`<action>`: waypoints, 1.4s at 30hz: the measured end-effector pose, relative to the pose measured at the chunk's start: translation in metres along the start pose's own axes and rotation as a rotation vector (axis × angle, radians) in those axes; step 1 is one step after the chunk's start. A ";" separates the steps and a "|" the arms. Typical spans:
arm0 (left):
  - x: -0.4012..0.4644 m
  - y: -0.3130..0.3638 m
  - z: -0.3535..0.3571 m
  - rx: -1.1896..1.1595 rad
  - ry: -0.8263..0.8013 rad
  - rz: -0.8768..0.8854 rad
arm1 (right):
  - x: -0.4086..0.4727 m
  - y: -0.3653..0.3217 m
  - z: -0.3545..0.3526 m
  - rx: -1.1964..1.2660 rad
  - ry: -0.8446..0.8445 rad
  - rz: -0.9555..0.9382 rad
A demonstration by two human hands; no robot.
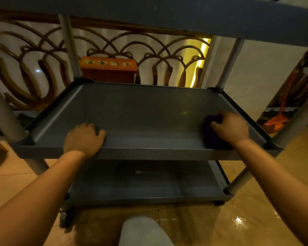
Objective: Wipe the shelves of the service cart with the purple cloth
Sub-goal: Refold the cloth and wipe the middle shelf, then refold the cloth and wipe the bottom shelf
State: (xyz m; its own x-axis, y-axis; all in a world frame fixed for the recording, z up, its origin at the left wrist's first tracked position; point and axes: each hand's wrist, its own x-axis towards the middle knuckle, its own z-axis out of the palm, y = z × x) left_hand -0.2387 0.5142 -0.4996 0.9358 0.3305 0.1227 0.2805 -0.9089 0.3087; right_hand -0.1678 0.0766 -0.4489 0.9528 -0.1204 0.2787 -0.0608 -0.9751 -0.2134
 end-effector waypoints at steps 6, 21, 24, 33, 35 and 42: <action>-0.067 0.048 -0.020 -0.617 0.208 0.225 | -0.081 -0.075 -0.032 0.532 -0.010 -0.328; -0.163 0.128 0.070 -1.474 -0.815 -0.141 | -0.184 -0.048 0.038 0.730 -0.149 -0.573; -0.166 0.132 0.097 -1.403 -0.709 -0.186 | -0.195 -0.025 0.060 0.693 -0.173 -0.401; -0.145 0.129 0.158 -1.322 -0.748 -0.244 | -0.221 0.005 0.151 0.756 -0.377 0.120; -0.141 0.137 0.167 -1.381 -0.664 -0.362 | -0.216 0.000 0.167 0.929 -0.358 0.396; -0.138 0.138 0.170 -1.222 -0.407 -0.501 | -0.208 -0.033 0.184 1.231 -0.336 0.779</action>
State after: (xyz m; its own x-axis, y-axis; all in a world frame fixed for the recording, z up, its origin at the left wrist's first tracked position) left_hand -0.2925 0.3000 -0.6341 0.8468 0.2631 -0.4623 0.4367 0.1523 0.8866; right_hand -0.3095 0.1679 -0.6722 0.8329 -0.3087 -0.4593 -0.4528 0.0968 -0.8863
